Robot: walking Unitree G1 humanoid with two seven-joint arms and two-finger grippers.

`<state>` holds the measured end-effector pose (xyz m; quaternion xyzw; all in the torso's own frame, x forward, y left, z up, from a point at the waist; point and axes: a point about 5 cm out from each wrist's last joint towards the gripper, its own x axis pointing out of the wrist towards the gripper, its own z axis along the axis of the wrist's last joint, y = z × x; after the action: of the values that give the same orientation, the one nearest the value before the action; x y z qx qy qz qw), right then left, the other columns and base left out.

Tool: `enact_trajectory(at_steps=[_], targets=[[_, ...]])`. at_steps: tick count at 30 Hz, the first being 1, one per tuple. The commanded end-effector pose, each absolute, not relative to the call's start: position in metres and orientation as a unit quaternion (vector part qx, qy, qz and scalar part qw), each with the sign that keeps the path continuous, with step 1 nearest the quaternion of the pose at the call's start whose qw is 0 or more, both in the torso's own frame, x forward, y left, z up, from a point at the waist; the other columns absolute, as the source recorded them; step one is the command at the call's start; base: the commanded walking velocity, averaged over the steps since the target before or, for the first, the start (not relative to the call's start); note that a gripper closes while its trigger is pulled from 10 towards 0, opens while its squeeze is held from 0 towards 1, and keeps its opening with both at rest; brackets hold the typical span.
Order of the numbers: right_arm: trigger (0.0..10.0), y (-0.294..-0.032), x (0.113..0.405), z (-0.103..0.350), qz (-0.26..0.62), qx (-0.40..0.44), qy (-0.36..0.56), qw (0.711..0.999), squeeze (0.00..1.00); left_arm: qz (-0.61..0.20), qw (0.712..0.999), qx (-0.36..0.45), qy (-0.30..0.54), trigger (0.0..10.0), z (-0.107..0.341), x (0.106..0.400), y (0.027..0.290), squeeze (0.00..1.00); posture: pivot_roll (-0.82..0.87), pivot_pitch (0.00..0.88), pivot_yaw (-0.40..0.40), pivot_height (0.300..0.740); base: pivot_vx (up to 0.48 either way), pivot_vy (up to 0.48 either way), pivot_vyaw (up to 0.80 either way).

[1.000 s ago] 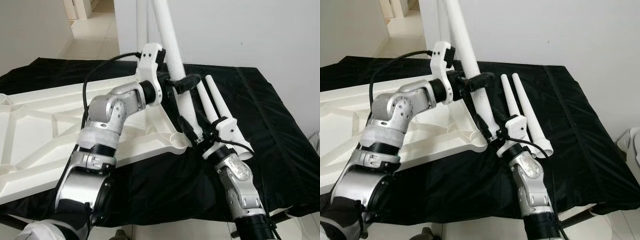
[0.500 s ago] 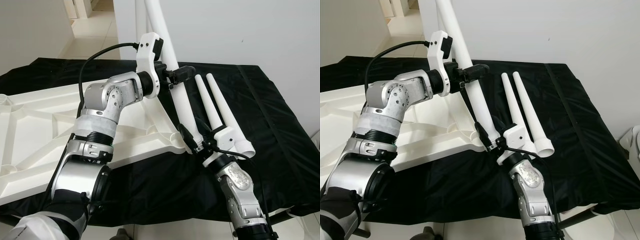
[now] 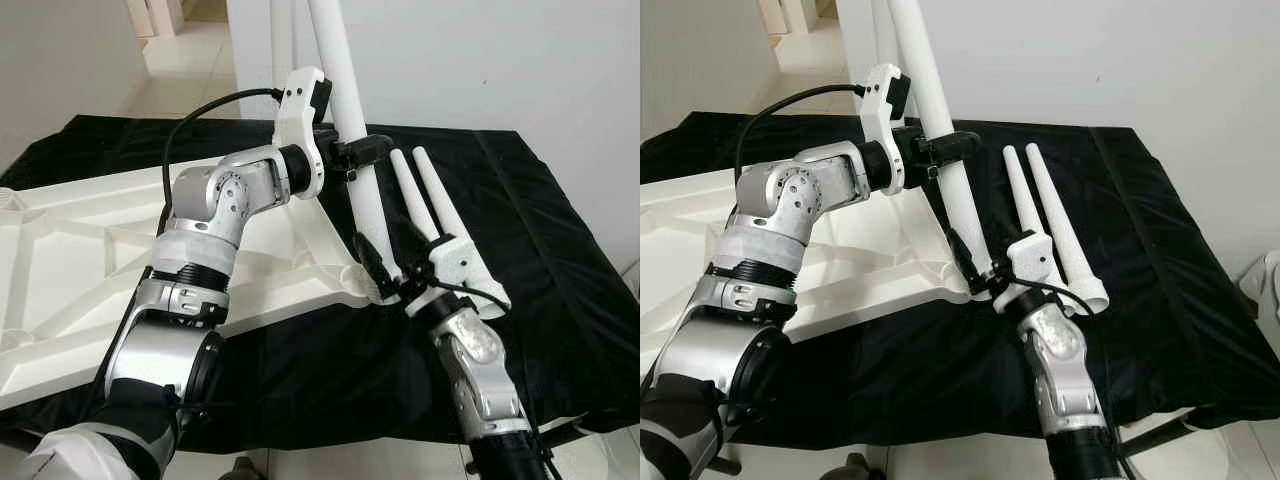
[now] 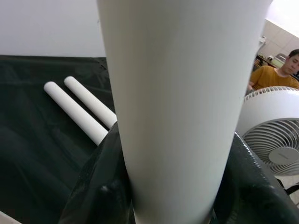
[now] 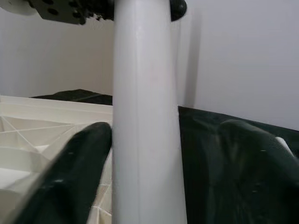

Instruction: Building children table

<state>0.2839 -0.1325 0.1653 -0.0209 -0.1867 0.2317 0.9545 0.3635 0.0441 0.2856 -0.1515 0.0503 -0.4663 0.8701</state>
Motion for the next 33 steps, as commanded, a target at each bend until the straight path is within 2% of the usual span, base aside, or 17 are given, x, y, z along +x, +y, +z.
enact_trajectory(at_steps=[1,5,6,7,8,15,18,22,33], targets=[[10.0,-0.138,0.289,0.168,0.207,-0.034,-0.176,0.962,1.0,-0.468,0.873,-0.137,0.033,10.0,0.297,0.362,0.042,0.0,0.07,0.006,0.013,0.74,0.0,0.0,0.0],[10.0,-0.139,0.294,0.169,0.189,-0.049,-0.159,0.968,1.0,-0.463,0.876,-0.133,0.021,10.0,0.301,0.36,0.041,0.0,0.06,0.004,0.009,0.74,0.0,0.0,0.0],[10.0,-0.139,0.299,0.17,0.181,-0.059,-0.143,0.971,0.61,-0.457,0.879,-0.132,0.011,10.0,0.304,0.36,0.041,0.0,0.06,0.0,0.007,0.74,0.0,0.0,0.0],[10.0,-0.139,0.299,0.17,0.181,-0.059,-0.143,0.971,0.61,-0.457,0.879,-0.132,0.011,10.0,0.304,0.36,0.041,0.0,0.06,0.0,0.007,0.74,0.0,0.0,0.0],[10.0,-0.138,0.302,0.172,0.18,-0.071,-0.135,0.972,0.0,-0.453,0.883,-0.125,-0.001,10.0,0.308,0.359,0.04,0.0,0.06,0.0,0.004,0.74,0.0,0.0,0.0],[10.0,-0.134,0.313,0.179,0.176,-0.093,-0.102,0.975,0.0,-0.449,0.884,-0.123,-0.028,10.0,0.317,0.354,0.035,0.0,0.06,0.0,-0.007,0.74,0.0,0.0,0.0],[10.0,-0.133,0.322,0.178,0.163,-0.102,-0.059,0.98,0.0,-0.452,0.882,-0.123,-0.043,10.0,0.323,0.348,0.03,0.0,0.06,0.0,-0.011,0.74,0.0,0.0,0.0],[10.0,-0.13,0.328,0.187,0.164,-0.14,-0.06,0.975,0.0,-0.452,0.883,-0.108,-0.062,10.0,0.325,0.34,0.024,0.0,0.06,0.0,-0.02,0.74,0.0,0.0,0.0],[10.0,-0.115,0.331,0.199,0.179,-0.167,-0.065,0.967,0.0,-0.451,0.885,-0.1,-0.066,10.0,0.319,0.333,0.014,0.0,0.06,0.0,-0.029,0.74,0.0,0.0,0.0]])
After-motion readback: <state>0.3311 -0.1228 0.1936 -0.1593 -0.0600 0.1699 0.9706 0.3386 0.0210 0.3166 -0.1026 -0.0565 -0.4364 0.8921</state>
